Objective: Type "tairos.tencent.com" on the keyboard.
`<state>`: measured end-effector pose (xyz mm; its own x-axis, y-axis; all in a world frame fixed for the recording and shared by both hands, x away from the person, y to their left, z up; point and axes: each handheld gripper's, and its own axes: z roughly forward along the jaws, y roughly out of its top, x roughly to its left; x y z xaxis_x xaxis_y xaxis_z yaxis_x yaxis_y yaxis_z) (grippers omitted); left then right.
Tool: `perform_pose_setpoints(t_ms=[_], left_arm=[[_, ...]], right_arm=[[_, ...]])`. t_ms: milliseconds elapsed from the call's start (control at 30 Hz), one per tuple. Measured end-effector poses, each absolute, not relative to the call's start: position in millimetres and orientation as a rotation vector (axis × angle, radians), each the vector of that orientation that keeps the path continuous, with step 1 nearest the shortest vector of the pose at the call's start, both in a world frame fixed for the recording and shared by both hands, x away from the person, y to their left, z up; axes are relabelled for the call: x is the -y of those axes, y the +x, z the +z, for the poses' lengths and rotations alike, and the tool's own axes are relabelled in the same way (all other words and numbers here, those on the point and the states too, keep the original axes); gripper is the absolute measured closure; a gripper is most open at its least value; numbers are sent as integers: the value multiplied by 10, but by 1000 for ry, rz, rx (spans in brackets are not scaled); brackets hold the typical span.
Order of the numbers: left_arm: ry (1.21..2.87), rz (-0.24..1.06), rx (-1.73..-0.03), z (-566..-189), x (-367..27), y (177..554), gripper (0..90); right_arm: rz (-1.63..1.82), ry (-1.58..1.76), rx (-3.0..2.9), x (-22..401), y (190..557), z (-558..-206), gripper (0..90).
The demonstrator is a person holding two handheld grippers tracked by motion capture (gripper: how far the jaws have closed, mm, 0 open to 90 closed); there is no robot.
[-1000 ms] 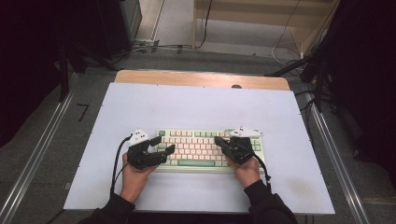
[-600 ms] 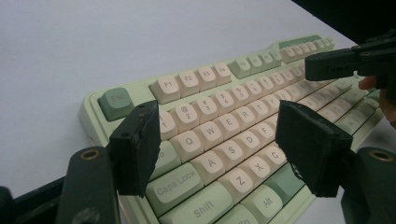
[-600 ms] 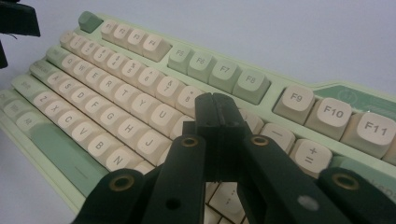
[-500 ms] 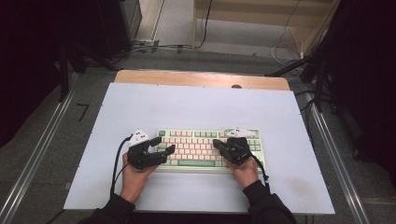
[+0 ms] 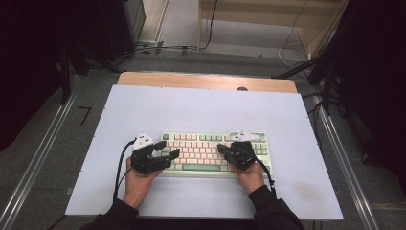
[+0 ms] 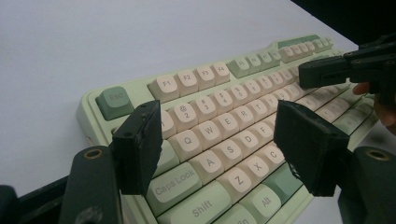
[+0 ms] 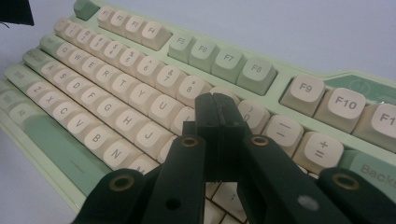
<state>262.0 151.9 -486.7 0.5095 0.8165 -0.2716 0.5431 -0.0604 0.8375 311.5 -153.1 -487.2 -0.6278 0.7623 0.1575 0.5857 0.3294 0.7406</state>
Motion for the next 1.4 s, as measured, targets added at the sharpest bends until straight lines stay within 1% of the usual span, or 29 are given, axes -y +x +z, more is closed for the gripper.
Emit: perform_pose_setpoints(t_ms=[300,467,500,533,600,667,767,867,967,1300,1400], left_arm=[[1735,338,-1151,-4864,-1512,2613,334],[1730,336,-1152,-4864,-1516,2616,334],[1736,340,-1153,-4866,-1513,2615,334],[1736,341,-1151,-4865,-1511,2613,334],[1734,342,-1149,-4859,-1512,2609,334],[1733,341,-1150,-4860,-1511,2612,334],[1738,343,-1149,-4866,-1510,2613,334],[1733,343,-1151,-4858,-1511,2607,334],[1739,343,-1147,-4865,-1507,2613,334],[1734,343,-1147,-4859,-1502,2602,334],[1728,342,-1137,-4852,-1502,2598,349]], right_arm=[[1148,1237,-2389,1520,3125,-4876,874],[1239,1240,-2330,1592,3101,-4790,864],[1250,1238,-2325,1601,3099,-4781,821],[1265,1232,-2318,1613,3098,-4765,749],[1296,1219,-2302,1629,3093,-4745,634],[1337,1193,-2283,1645,3079,-4718,452],[1361,1152,-2260,1650,3055,-4688,333],[1372,1162,-2240,1665,3054,-4672,281],[1363,1174,-2243,1680,3061,-4672,262],[1344,1178,-2244,1690,3062,-4658,256],[1346,1182,-2238,1701,3064,-4651,255]])
